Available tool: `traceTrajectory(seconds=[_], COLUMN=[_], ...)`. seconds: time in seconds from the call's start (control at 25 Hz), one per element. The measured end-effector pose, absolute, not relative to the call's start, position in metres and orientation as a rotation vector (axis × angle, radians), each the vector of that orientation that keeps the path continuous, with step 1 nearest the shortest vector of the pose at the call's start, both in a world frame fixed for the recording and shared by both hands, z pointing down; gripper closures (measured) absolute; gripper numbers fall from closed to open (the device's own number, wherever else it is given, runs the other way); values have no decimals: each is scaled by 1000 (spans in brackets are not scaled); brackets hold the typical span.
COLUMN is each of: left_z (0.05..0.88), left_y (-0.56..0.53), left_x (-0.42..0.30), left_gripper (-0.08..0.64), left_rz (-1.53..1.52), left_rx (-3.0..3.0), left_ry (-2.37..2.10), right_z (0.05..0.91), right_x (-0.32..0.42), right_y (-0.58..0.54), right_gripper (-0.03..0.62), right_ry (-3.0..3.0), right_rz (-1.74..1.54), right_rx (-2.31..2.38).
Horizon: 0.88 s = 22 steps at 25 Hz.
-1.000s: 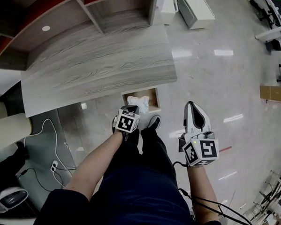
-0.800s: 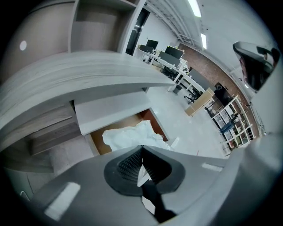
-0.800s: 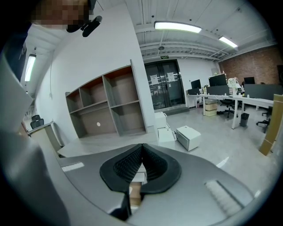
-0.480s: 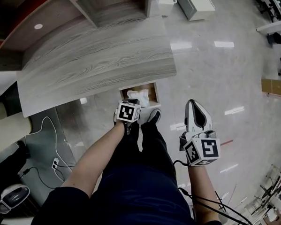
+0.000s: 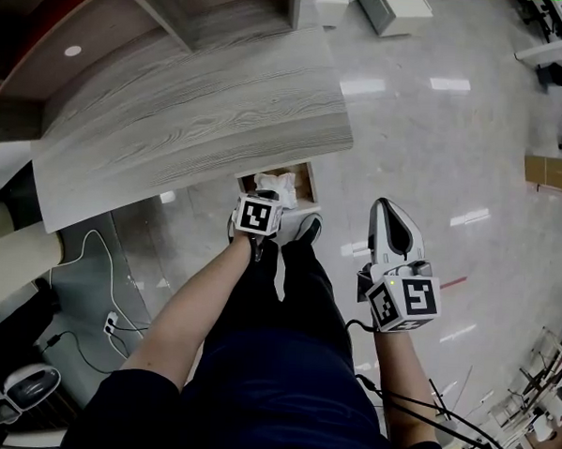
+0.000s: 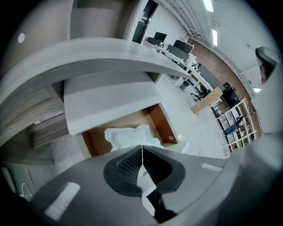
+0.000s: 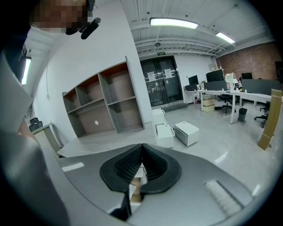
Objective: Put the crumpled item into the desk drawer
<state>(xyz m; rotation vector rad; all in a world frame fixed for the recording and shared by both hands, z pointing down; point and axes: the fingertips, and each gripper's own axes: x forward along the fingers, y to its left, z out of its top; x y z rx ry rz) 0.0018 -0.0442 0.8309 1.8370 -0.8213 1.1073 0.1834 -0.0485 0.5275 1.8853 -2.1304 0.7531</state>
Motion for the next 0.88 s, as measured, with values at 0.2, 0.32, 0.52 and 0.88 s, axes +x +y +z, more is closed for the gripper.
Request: traceTrajectory(seconds=[0.2, 0.32, 0.52, 0.88], left_z=[831, 831, 823, 781], left_y=[-44, -45, -47, -68], left_x=[-1, -2, -3, -6], left_gripper=[554, 552, 552, 552], left_rz=[1109, 1099, 1059, 903], left_rx=[1825, 1828, 1829, 1896], left_ry=[-834, -839, -849, -910], right_z=[527, 529, 528, 522], right_x=[181, 179, 175, 164], right_y=[-51, -52, -54, -65], right_gripper=[586, 586, 586, 586], right_ry=[-2137, -2140, -2151, -2191], right_rz=[752, 758, 749, 716], right_rx=[1877, 1877, 1872, 1853])
